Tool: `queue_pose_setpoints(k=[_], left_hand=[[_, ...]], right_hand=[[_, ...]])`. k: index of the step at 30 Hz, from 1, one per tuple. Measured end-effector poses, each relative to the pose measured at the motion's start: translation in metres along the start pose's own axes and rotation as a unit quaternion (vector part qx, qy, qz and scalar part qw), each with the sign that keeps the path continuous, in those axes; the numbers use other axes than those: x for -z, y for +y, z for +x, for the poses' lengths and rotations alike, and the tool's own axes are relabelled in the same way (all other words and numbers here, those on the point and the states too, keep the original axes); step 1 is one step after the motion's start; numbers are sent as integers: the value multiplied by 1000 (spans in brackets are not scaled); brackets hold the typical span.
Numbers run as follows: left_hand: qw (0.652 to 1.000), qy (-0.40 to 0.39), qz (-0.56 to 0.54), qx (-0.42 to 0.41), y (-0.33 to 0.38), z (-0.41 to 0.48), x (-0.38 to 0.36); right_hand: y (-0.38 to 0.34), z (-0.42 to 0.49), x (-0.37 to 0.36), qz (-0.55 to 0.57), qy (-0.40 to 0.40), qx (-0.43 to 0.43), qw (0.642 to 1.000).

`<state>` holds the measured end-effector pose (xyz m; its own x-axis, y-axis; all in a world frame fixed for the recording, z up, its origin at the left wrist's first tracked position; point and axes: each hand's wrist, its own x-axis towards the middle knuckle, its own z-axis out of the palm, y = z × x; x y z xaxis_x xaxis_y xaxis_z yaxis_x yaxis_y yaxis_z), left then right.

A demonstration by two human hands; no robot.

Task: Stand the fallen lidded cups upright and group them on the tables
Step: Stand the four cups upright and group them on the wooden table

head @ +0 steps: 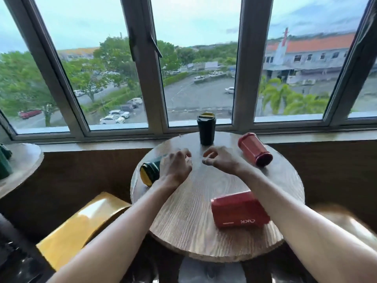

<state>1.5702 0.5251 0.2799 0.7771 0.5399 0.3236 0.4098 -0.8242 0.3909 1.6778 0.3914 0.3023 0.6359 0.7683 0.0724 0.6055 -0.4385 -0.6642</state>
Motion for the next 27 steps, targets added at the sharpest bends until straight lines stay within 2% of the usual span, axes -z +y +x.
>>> queue_pose_setpoints(k=[4,7,10,13,18,21,27], left_hand=[[997,-48,28,-56,-36,27,6],[991,-80,84,-71,-56,38,20],[983,-133,103,-68,-75,42,34],[982,-172,61,-58,-98,41,41],[988,-146,-2,-52,-121,25,44],[989,-138,-27,-52,-124,11,43],[984,-145,-103,23,-138,-1,19]], right_hand=[[-14,2,-16,-38,34,-100,994],[-20,-12,-23,-91,72,-184,976],[-27,-39,-26,-118,160,-264,944],[-31,-68,-23,-157,217,-345,900],[-13,-104,-32,-87,262,-452,848],[3,-110,-46,-43,259,-478,838],[7,-108,-60,57,336,-460,820]])
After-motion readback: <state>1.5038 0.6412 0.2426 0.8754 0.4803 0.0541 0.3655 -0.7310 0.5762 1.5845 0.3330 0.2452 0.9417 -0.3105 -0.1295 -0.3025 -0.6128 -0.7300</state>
